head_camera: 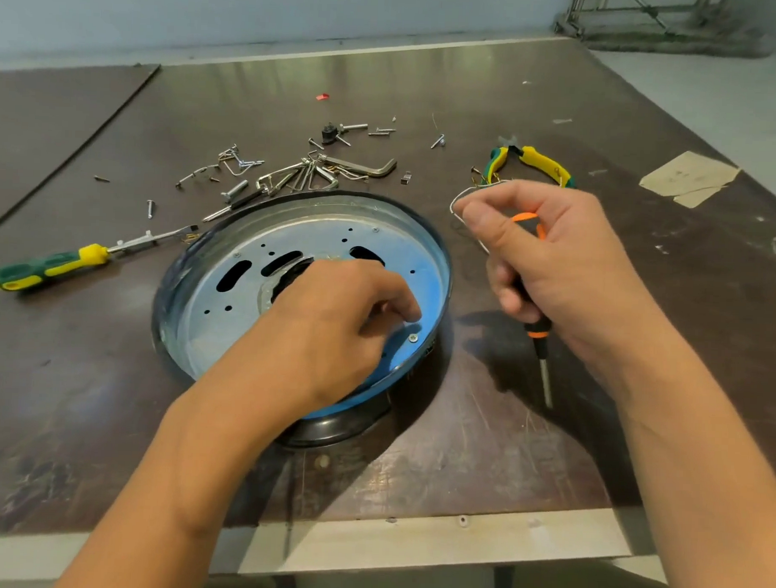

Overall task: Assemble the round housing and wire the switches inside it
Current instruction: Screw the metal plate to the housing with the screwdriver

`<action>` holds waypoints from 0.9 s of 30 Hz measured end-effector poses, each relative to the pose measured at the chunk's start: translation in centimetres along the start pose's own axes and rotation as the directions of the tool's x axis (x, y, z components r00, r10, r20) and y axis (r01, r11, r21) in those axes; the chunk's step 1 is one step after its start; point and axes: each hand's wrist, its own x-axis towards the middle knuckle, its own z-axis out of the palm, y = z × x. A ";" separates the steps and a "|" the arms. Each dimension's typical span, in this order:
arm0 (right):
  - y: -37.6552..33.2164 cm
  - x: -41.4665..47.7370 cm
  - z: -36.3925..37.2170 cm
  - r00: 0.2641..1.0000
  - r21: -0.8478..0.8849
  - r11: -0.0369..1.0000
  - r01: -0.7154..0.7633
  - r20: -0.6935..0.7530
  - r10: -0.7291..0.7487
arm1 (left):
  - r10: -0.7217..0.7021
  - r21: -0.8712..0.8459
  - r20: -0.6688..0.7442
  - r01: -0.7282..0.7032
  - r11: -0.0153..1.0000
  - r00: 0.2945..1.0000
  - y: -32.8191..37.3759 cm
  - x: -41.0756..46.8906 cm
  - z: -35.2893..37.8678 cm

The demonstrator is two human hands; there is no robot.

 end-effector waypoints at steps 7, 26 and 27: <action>-2.6 -0.4 1.2 0.987 0.569 0.814 -0.115 0.156 0.030 | 0.011 -0.055 -0.014 -0.011 0.998 1.000 -0.3 -0.8 -0.3; -2.8 0.1 4.2 0.970 0.542 0.806 0.237 -0.179 -0.165 | 0.127 0.071 -0.043 -0.124 0.990 0.991 -0.6 -2.2 -0.3; -2.9 0.0 4.3 0.969 0.537 0.808 0.243 -0.171 -0.177 | 0.125 0.079 -0.042 -0.122 0.989 0.991 -0.6 -2.3 -0.3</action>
